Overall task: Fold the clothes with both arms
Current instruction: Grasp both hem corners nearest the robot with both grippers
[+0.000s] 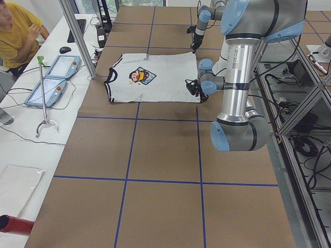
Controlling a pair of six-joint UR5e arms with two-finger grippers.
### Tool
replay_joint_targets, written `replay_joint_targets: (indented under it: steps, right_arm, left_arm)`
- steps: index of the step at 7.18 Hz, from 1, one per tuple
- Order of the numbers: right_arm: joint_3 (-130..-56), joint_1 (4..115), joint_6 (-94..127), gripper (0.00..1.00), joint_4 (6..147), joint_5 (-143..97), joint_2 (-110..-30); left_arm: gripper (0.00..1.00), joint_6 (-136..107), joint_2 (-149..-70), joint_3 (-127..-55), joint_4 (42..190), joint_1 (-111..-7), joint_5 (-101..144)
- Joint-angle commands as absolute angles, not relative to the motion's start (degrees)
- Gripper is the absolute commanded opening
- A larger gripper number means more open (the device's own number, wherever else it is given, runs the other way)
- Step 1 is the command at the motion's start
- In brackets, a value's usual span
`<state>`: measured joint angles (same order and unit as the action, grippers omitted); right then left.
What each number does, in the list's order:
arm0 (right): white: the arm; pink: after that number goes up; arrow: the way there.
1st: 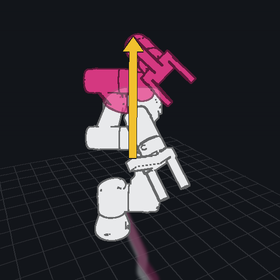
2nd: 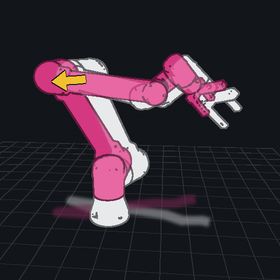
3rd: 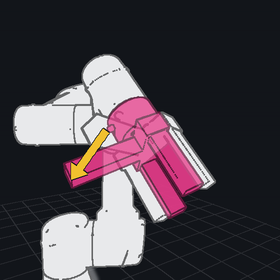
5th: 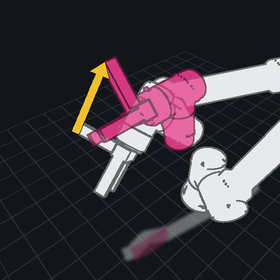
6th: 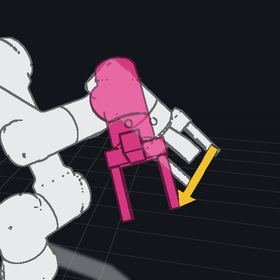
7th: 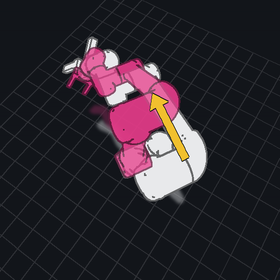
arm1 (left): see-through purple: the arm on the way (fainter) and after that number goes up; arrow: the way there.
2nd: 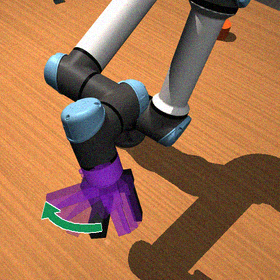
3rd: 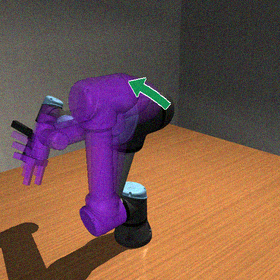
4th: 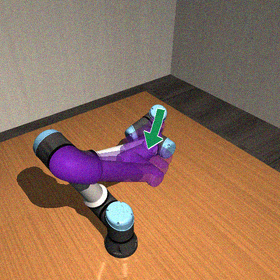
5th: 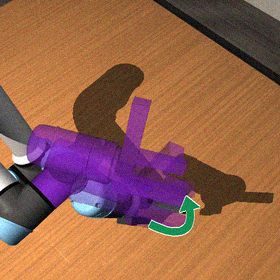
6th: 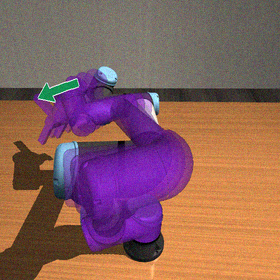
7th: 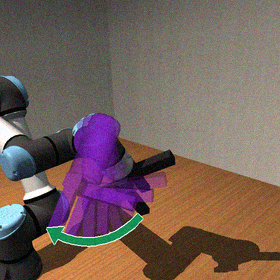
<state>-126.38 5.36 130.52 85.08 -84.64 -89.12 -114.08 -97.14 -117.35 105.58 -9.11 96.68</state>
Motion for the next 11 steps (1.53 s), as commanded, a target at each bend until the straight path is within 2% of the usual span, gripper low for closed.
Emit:
replay_joint_targets:
  steps: [1,2,3,4,8,10,11]
  right_arm:
    - [-126.4,5.4,130.5,0.0,85.2,-84.6,-89.1]
    - [-126.4,5.4,130.5,0.0,85.1,-84.6,-89.1]
    - [-126.5,5.4,130.5,0.0,85.1,-84.6,-89.1]
    - [-126.5,5.4,130.5,0.0,85.1,-84.6,-89.1]
    - [-128.0,5.4,130.5,0.0,86.3,-84.6,-89.1]
    - [-131.3,4.4,130.5,0.0,91.2,-85.3,-88.8]
    - [-132.3,3.7,130.6,0.0,91.7,-85.3,-88.8]
  left_arm:
    - [0.63,-114.1,-97.0,-117.0,105.6,-9.1,96.7]
    - [0.6,-114.1,-97.1,-116.8,105.6,-9.1,96.7]
    - [0.41,-114.1,-97.0,-116.6,105.6,-9.1,96.8]
    - [0.02,-114.0,-96.9,-116.7,105.6,-9.1,96.8]
    - [0.0,-113.3,-96.0,-119.9,104.3,-9.4,97.7]
    - [0.0,-113.5,-91.0,-126.4,104.5,-9.4,100.8]
    - [0.0,-114.2,-90.9,-127.6,104.5,-9.4,101.5]
